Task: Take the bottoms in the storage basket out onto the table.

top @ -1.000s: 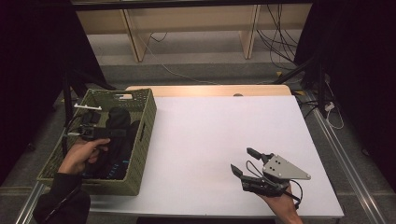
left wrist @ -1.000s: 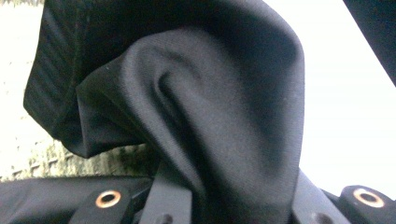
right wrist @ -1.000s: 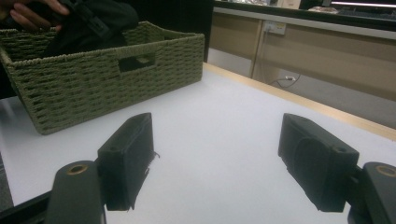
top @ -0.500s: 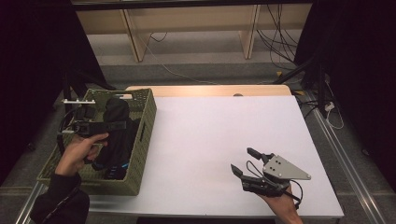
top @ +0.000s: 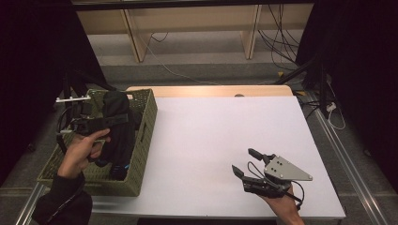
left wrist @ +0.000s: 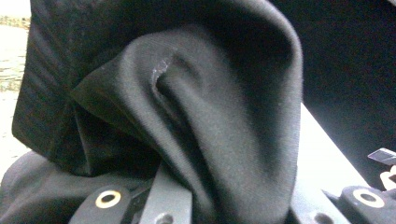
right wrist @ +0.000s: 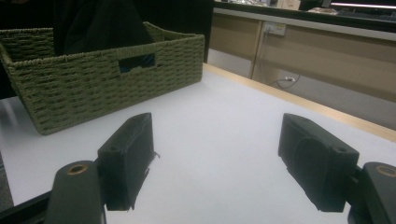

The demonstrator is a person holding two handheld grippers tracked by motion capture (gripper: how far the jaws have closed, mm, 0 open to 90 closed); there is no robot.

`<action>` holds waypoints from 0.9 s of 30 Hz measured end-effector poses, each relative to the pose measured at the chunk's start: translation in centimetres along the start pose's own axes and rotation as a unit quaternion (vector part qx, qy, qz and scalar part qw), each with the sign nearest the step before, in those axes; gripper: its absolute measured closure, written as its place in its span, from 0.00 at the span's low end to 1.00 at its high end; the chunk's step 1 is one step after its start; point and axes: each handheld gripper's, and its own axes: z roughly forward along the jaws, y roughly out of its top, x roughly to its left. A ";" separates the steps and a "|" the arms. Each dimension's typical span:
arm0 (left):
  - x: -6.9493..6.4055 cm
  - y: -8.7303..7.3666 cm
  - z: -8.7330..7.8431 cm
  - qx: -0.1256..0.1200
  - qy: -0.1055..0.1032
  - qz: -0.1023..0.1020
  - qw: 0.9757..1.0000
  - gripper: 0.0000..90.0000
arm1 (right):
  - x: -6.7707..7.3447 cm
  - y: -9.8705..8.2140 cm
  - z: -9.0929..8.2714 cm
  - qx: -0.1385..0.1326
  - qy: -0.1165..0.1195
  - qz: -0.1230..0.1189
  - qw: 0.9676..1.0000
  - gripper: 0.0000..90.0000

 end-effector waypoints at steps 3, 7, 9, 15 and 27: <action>-0.7 0.1 0.1 -0.003 -0.008 0.004 1.000 0.89 | 0.0 0.0 0.0 0.000 -0.001 -0.001 1.000 0.31; -1.6 0.3 0.2 -0.008 -0.013 0.011 1.000 0.89 | 0.0 0.0 0.0 -0.001 0.000 0.000 1.000 0.31; -2.1 0.4 0.1 -0.014 -0.019 0.012 1.000 0.89 | 0.0 0.0 0.0 -0.001 0.000 0.000 1.000 0.31; -3.6 0.7 0.5 -0.016 -0.027 0.029 0.999 0.89 | -0.1 -0.1 0.1 -0.001 -0.001 0.002 1.000 0.31; -6.1 1.2 2.6 0.003 -0.049 0.056 0.997 0.89 | -0.2 -0.1 0.1 -0.001 -0.003 0.002 1.000 0.31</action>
